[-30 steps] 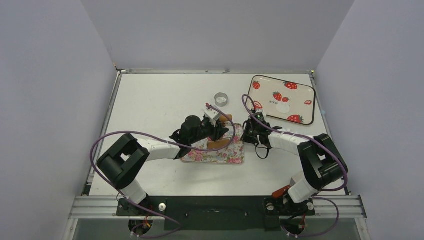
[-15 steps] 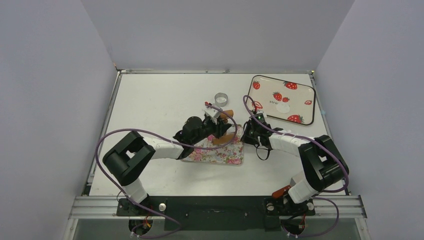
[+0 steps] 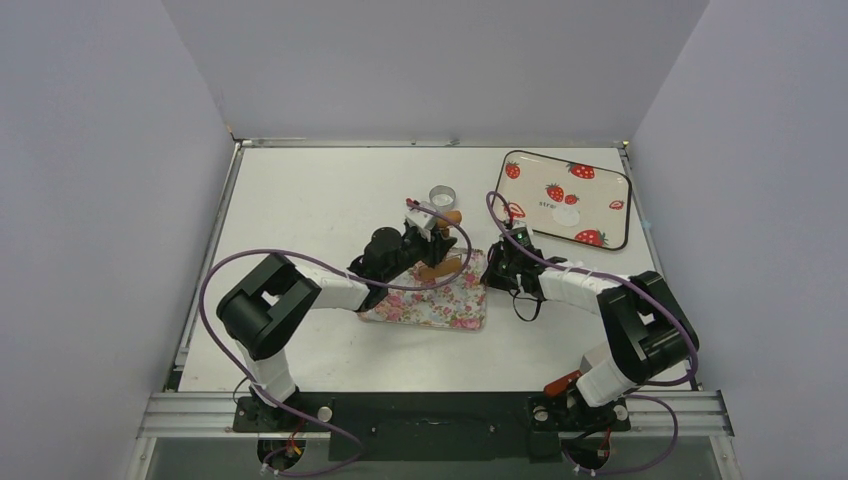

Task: Roll out the dumpling wrappers from the dough
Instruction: Flatten out the dough on the work surface.

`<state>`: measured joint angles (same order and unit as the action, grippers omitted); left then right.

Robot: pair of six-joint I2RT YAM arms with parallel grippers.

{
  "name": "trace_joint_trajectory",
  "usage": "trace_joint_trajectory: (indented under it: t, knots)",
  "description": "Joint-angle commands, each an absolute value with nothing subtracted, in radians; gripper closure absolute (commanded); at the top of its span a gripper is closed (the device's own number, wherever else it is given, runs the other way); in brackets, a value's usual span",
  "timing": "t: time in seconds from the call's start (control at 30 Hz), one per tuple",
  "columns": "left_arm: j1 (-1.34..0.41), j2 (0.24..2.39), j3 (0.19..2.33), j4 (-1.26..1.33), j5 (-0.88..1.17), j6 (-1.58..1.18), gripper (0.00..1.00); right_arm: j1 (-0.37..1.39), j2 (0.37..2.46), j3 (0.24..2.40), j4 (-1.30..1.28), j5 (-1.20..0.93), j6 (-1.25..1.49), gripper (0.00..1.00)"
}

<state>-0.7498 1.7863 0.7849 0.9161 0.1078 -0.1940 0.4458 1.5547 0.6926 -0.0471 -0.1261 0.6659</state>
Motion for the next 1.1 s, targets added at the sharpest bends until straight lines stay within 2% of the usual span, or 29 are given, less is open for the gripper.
trace_joint_trajectory:
  t: [0.0, 0.33, 0.53, 0.67, 0.77, 0.87, 1.07]
  knots:
    - [-0.72, 1.811, 0.729, 0.916, 0.116, -0.131, 1.0, 0.443, 1.522, 0.672, -0.067, -0.128, 0.641, 1.0]
    - [-0.765, 1.787, 0.652, 0.915, 0.119, -0.18, 1.0, 0.431, 1.518, 0.693, -0.087, -0.127, 0.626, 1.0]
    - [-0.712, 1.776, 0.808, 0.927, 0.099, -0.016, 1.0, 0.427, 1.505, 0.696, -0.094, -0.121, 0.621, 1.0]
    - [-0.678, 1.734, 0.879, 0.945, 0.217, -0.06, 1.0, 0.418, 1.505, 0.697, -0.09, -0.118, 0.621, 1.0]
    - [-0.699, 1.721, 0.878, 0.937, 0.304, -0.192, 1.0, 0.41, 1.507, 0.696, -0.079, -0.13, 0.625, 1.0]
    - [-0.761, 1.734, 0.828, 0.977, 0.254, -0.186, 1.0, 0.402, 1.512, 0.7, -0.071, -0.143, 0.628, 1.0]
    - [-0.812, 1.769, 0.863, 0.972, 0.207, -0.192, 1.0, 0.402, 1.517, 0.701, -0.055, -0.154, 0.638, 1.0]
